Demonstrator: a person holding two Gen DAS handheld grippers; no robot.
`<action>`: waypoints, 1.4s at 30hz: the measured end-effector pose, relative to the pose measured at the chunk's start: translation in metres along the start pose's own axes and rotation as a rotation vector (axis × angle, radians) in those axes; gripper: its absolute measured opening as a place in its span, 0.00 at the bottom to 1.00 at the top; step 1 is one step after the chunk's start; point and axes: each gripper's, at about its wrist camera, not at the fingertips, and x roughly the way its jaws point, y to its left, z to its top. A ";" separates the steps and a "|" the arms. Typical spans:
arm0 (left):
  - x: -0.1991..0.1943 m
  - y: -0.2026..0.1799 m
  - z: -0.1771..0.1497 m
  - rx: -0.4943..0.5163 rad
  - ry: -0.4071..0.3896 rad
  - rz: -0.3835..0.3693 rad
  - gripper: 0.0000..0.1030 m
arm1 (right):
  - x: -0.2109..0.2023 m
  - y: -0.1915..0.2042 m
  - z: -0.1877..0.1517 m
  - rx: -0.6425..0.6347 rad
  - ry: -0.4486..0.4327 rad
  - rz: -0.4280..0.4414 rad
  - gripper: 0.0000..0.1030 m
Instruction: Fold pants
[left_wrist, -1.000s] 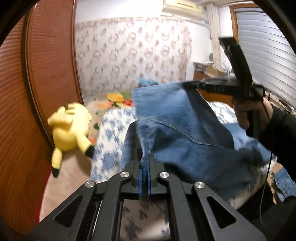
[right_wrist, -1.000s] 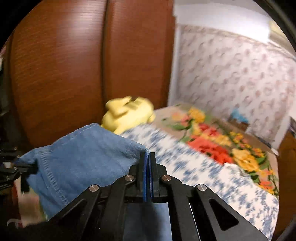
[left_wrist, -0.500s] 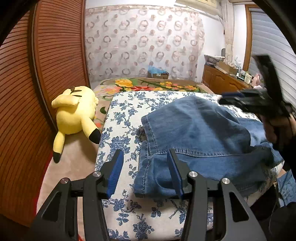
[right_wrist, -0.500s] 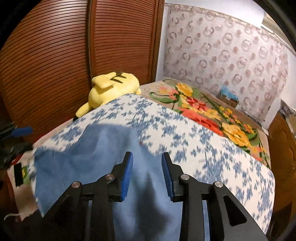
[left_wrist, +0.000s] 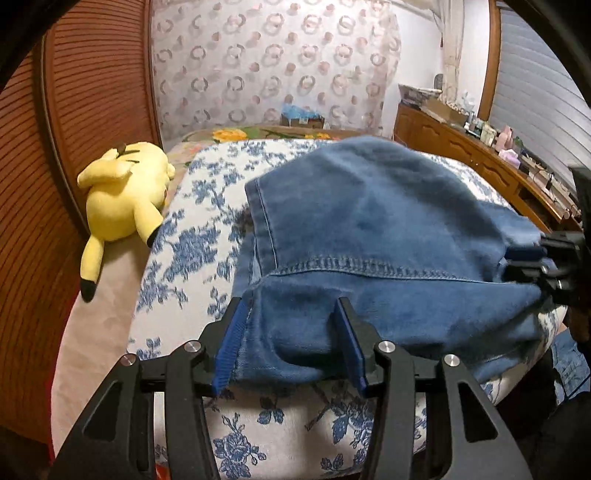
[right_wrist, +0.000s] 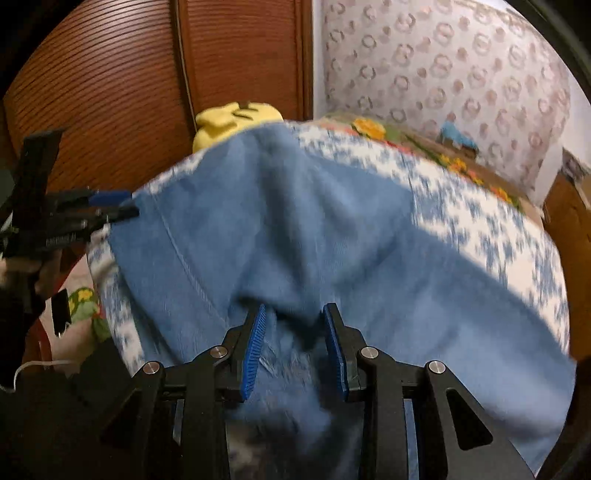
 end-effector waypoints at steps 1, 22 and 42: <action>0.001 0.000 -0.002 0.000 0.006 0.003 0.49 | 0.000 0.000 -0.008 0.015 0.012 0.001 0.32; -0.007 -0.017 0.023 0.015 -0.059 -0.022 0.49 | -0.021 -0.039 0.019 0.103 -0.157 -0.060 0.38; 0.023 -0.025 0.010 0.027 0.008 -0.016 0.49 | 0.056 -0.081 0.074 0.246 -0.120 0.013 0.09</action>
